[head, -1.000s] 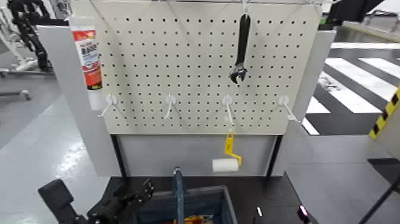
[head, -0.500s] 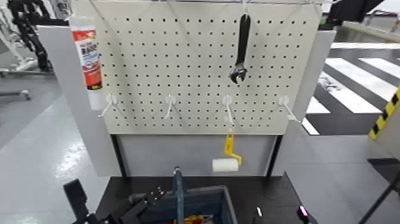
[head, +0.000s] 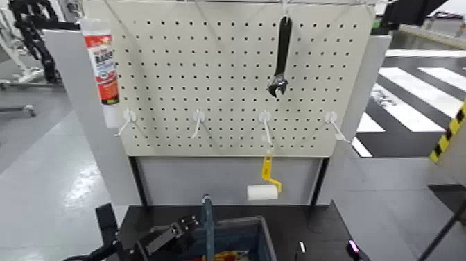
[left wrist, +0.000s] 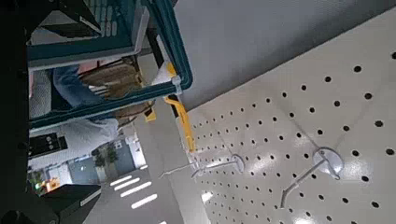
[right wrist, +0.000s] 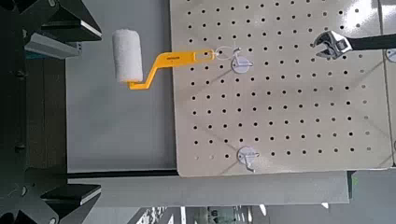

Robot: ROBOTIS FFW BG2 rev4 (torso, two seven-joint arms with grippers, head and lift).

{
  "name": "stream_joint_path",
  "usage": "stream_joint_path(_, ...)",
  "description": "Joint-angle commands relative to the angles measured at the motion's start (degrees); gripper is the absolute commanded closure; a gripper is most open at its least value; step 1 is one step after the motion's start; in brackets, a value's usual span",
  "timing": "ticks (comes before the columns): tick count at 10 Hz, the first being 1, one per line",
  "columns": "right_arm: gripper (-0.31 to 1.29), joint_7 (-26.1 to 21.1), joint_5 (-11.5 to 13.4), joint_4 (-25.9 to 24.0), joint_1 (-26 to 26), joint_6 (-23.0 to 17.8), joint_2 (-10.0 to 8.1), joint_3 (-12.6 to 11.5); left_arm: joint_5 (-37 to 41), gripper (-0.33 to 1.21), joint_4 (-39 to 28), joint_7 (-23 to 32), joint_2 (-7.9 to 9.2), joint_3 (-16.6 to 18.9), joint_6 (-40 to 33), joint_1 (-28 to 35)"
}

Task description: Grasp the handle of the crate.

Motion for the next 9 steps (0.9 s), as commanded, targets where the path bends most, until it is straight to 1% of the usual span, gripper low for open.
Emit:
stream_joint_path(1, 0.15, 0.00, -0.18, 0.33, -0.08, -0.44, 0.10, 0.04, 5.25, 0.11, 4.74, -0.68, 0.95, -1.96, 4.52, -3.90)
stream_joint_path(2, 0.15, 0.00, -0.27, 0.33, -0.08, -0.44, 0.01, 0.04, 6.65, 0.11, 6.59, -1.21, 1.39, -3.10, 5.49, -5.22)
stream_joint_path(5, 0.15, 0.00, -0.35, 0.41, -0.08, -0.61, 0.10, 0.12, 7.36, 0.11, 11.24, -3.49, 2.36, -5.03, 6.98, -8.91)
stream_joint_path(8, 0.15, 0.00, -0.35, 0.41, -0.08, -0.79, 0.10, 0.21, 8.41, 0.18, 15.29, -5.87, 4.11, -8.46, 7.86, -12.69)
stream_joint_path(9, 0.15, 0.00, -0.35, 0.41, -0.08, -0.88, 0.18, 0.21, 8.76, 0.20, 16.08, -6.75, 4.29, -9.52, 7.86, -13.57)
